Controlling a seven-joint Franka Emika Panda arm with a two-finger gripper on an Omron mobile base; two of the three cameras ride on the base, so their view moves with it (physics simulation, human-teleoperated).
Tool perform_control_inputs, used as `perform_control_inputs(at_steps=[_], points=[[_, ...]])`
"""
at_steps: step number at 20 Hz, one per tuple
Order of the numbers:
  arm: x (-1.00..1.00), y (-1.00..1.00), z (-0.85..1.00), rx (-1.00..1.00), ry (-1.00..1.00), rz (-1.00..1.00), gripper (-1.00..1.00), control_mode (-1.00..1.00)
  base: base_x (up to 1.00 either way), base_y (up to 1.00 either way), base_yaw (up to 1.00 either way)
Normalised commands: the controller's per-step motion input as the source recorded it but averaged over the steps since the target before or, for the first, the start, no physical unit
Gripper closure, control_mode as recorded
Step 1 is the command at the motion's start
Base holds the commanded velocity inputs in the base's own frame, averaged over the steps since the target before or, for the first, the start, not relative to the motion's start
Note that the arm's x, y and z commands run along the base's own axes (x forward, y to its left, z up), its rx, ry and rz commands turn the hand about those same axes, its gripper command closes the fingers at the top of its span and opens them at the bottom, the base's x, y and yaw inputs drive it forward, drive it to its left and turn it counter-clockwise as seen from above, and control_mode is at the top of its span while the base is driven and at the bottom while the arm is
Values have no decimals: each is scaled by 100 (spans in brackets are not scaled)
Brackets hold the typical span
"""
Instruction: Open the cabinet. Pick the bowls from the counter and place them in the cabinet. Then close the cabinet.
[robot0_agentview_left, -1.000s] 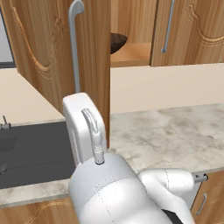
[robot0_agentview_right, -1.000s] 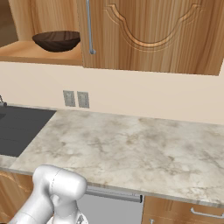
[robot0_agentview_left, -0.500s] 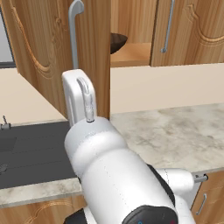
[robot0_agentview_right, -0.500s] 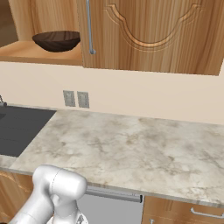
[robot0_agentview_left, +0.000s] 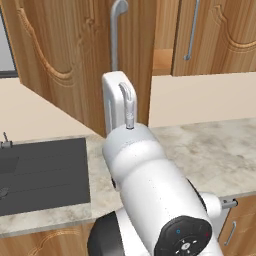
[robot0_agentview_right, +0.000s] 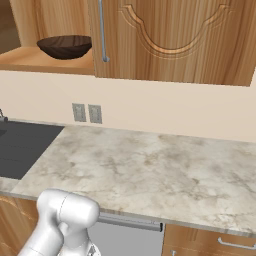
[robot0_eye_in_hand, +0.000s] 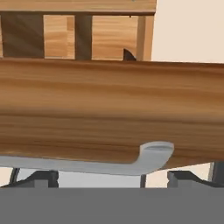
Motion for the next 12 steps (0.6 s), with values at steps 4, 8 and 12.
perform_control_inputs(at_steps=[4,8,12], points=[[94,-14,0,0,-13,-19,-100,-100,0,0,0],[100,0,0,0,-10,-18,-100,-100,0,0,0],[100,-8,0,0,-4,-15,-100,-100,0,0,0]])
